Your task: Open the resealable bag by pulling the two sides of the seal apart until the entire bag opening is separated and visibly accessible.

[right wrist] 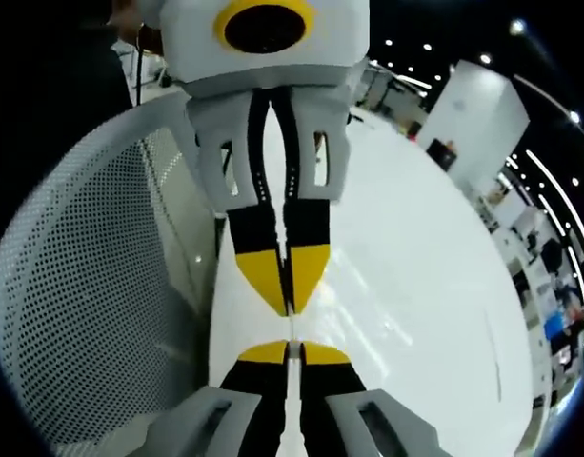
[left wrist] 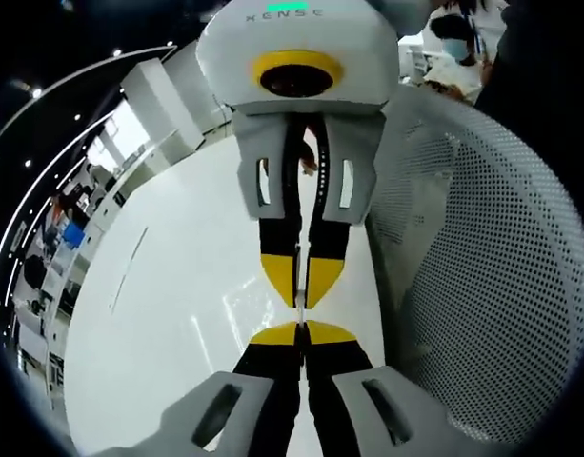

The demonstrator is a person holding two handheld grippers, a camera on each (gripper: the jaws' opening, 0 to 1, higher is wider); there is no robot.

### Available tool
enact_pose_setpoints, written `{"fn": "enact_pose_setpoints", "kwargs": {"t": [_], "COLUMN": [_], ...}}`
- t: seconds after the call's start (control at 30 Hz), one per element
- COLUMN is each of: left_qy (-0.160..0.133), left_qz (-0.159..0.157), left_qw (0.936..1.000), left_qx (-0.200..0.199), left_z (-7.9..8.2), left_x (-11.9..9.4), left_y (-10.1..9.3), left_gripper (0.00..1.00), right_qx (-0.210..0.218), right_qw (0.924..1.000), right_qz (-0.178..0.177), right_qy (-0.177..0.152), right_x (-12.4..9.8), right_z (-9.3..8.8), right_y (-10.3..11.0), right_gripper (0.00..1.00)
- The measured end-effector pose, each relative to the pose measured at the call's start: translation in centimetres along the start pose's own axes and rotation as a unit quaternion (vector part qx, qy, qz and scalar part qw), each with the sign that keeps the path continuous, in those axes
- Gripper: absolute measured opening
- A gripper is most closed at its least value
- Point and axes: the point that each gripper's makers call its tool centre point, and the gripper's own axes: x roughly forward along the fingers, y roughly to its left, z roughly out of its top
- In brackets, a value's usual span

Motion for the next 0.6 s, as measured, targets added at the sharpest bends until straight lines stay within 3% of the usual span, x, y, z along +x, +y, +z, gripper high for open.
{"fn": "enact_pose_setpoints", "kwargs": {"t": [0.6], "left_qy": [-0.007], "left_qz": [0.000], "left_qw": [0.9999], "left_qx": [-0.010], "left_z": [-0.2], "left_x": [-0.6], "left_y": [-0.3], "left_gripper": [0.00], "right_qx": [0.018], "right_qw": [0.9998], "right_qz": [-0.003], "right_qy": [0.009], "right_x": [-0.2], "right_z": [-1.1], "right_y": [0.1], "right_gripper": [0.00]}}
